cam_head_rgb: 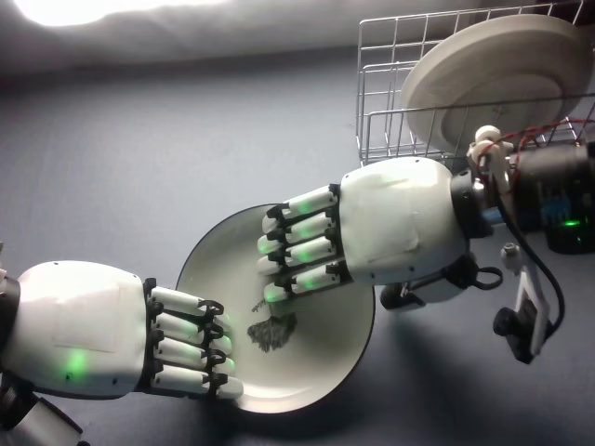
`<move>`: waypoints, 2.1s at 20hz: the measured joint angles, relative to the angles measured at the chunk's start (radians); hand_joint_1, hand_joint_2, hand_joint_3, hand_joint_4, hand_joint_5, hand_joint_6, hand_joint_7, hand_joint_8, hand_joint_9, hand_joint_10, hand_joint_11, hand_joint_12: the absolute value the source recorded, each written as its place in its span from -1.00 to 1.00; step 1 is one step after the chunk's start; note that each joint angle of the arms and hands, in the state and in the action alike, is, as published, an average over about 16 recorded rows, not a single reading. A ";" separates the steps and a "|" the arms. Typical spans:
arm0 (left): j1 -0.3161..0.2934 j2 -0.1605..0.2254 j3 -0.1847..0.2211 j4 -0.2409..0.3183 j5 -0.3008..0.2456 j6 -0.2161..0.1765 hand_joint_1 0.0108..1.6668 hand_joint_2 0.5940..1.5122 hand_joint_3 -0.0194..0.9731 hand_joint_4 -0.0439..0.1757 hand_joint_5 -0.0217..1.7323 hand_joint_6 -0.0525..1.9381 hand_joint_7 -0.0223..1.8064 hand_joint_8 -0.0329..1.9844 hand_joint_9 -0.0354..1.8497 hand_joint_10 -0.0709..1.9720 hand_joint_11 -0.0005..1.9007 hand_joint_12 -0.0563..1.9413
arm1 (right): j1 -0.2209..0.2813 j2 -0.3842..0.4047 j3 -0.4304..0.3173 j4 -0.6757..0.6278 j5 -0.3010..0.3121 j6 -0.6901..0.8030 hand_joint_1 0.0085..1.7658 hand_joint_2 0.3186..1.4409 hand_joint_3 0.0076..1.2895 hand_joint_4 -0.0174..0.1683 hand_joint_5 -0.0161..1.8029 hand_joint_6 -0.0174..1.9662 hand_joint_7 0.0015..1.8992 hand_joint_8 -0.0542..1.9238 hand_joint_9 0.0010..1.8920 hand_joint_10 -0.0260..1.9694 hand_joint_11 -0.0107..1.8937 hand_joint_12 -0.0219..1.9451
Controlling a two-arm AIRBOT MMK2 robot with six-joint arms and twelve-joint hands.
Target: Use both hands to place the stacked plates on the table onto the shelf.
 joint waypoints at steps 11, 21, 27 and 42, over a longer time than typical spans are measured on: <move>-0.003 0.000 0.001 -0.006 -0.004 -0.003 -1.00 0.24 -0.93 -0.70 -0.82 -0.97 -0.74 -0.96 -0.75 -0.92 -0.98 -0.54 | 0.033 -0.061 0.047 0.007 -0.025 -0.014 0.12 0.38 -0.99 -0.72 -0.76 -0.97 -0.90 -0.94 -0.90 -0.95 -0.98 -0.64; 0.000 0.000 0.008 -0.017 -0.008 -0.006 -1.00 0.24 -0.93 -0.70 -0.83 -0.97 -0.75 -0.96 -0.76 -0.92 -0.98 -0.55 | 0.041 -0.072 0.047 0.051 -0.057 -0.019 0.20 0.35 -0.99 -0.72 -0.82 -0.97 -0.90 -0.94 -0.90 -0.96 -0.97 -0.45; 0.008 -0.002 0.018 -0.033 -0.013 -0.007 -1.00 0.23 -0.93 -0.69 -0.82 -0.97 -0.75 -0.96 -0.76 -0.92 -0.98 -0.55 | 0.035 -0.067 0.036 0.062 -0.063 -0.023 0.25 0.33 -0.99 -0.72 -0.80 -0.97 -0.87 -0.94 -0.86 -0.97 -0.98 -0.29; 0.072 -0.028 0.081 -0.135 -0.029 -0.045 -1.00 0.24 -0.93 -0.67 -0.81 -0.97 -0.77 -0.97 -0.76 -0.94 -0.98 -0.55 | 0.040 -0.041 0.015 0.064 -0.032 -0.025 0.40 0.30 -0.99 -0.79 -0.30 -0.84 -0.31 -0.79 -0.43 -0.80 -0.79 0.43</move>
